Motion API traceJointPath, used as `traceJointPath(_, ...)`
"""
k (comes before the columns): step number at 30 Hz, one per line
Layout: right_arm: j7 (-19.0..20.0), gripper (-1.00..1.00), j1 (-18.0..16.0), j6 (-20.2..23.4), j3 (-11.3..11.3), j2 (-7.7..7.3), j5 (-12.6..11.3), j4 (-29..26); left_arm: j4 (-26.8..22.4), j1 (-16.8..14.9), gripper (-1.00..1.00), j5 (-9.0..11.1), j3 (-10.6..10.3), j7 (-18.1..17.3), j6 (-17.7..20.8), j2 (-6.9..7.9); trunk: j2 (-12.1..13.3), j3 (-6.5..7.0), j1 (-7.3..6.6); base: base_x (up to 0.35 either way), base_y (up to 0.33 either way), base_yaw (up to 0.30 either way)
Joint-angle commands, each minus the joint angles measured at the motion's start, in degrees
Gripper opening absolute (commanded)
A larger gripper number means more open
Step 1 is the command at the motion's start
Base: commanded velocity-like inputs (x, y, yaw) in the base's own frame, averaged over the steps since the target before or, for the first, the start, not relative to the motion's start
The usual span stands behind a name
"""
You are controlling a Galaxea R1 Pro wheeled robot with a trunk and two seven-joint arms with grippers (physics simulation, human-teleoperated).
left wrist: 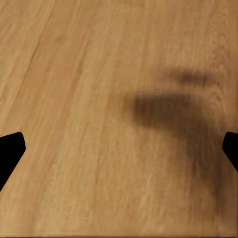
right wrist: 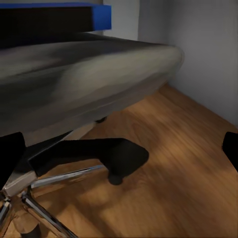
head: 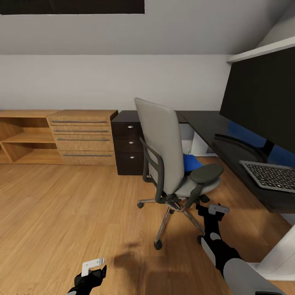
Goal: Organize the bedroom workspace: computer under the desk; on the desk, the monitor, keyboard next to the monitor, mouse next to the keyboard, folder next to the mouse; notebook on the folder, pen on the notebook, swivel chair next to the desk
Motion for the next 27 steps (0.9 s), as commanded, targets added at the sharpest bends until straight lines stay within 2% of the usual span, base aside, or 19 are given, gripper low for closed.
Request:
traceJointPath(1,0.1,1.00,0.0,-0.1,0.1,0.02,0.4,0.0,0.0,0.0,1.00,0.3,0.1,0.0,0.2,-0.05,0.0,-0.07,-0.01,0.000,0.000,0.099)
traceJointPath(12,0.0,1.00,0.0,-2.4,0.3,0.09,0.3,0.0,0.2,0.0,1.00,0.3,0.1,0.0,0.2,-0.05,0.0,-0.18,-0.01,0.000,0.000,0.039)
traceJointPath(27,0.0,1.00,0.0,-2.6,0.3,0.11,0.4,0.1,0.2,0.0,1.00,0.3,0.1,-0.1,0.2,-0.05,0.0,-0.82,-0.01,0.000,0.000,0.213)
